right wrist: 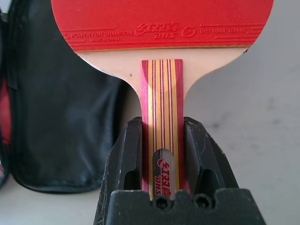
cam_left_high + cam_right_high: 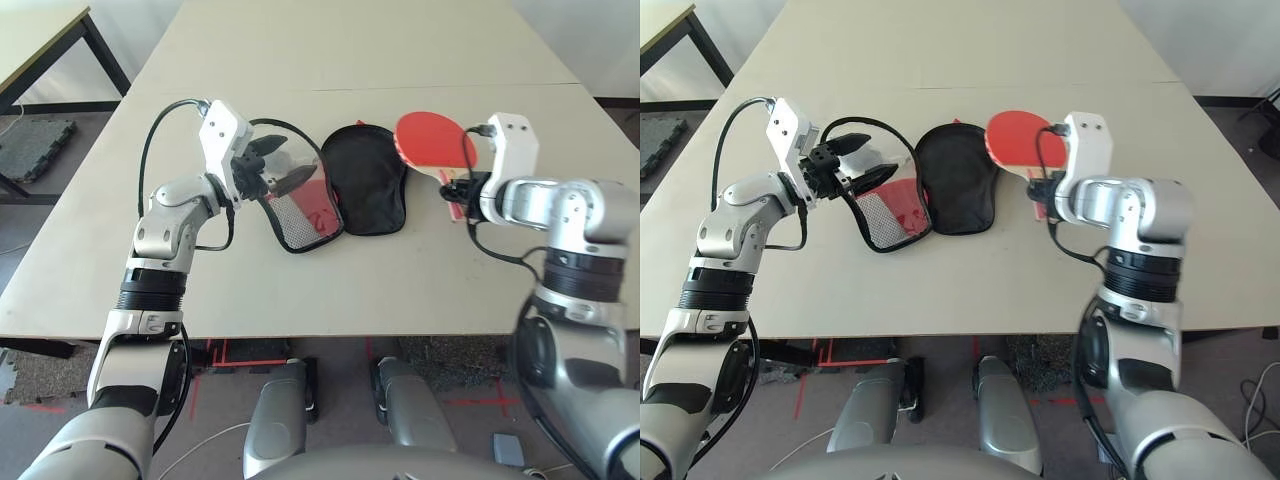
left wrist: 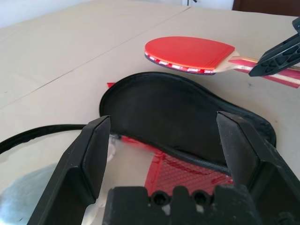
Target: Store the ping-pong paddle in its case and zip it.
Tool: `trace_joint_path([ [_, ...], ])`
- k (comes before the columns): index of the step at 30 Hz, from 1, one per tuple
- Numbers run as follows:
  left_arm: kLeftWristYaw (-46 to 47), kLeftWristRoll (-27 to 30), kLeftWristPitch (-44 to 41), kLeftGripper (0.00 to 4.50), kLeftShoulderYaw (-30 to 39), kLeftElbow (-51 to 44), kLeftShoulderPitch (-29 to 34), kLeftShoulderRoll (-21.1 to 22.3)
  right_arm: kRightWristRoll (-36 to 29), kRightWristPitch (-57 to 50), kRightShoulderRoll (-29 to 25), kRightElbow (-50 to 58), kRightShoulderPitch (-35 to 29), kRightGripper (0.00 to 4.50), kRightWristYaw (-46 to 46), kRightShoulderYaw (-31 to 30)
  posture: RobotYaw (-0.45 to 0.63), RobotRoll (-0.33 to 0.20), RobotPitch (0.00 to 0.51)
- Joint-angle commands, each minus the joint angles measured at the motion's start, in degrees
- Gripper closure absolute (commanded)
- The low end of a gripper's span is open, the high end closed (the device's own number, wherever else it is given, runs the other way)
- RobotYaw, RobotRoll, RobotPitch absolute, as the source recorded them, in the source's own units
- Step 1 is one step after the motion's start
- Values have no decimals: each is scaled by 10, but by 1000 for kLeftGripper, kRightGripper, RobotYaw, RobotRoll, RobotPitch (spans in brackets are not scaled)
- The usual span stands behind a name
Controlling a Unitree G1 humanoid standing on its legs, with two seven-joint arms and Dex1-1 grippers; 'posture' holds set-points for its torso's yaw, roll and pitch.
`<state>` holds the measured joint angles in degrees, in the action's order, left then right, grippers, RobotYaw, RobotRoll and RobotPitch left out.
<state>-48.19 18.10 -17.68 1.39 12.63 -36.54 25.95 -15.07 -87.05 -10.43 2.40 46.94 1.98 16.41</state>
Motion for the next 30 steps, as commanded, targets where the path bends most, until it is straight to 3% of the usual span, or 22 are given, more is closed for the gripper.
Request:
trace_joint_path([
  [1,3,-3,2,0,1,0,9,2,17,-9,44,11,22,3378,-29,8,46,0,151],
  [7,9,-2,0,0,3,-7,15,2,46,24,113,-21,43,3378,-68,9,61,0,144],
  [16,18,0,-2,0,7,-20,23,5,69,93,163,-86,51,3378,-107,12,84,0,139],
  [30,27,0,-9,0,8,-34,32,8,71,113,176,-114,29,3378,-117,0,110,0,146],
])
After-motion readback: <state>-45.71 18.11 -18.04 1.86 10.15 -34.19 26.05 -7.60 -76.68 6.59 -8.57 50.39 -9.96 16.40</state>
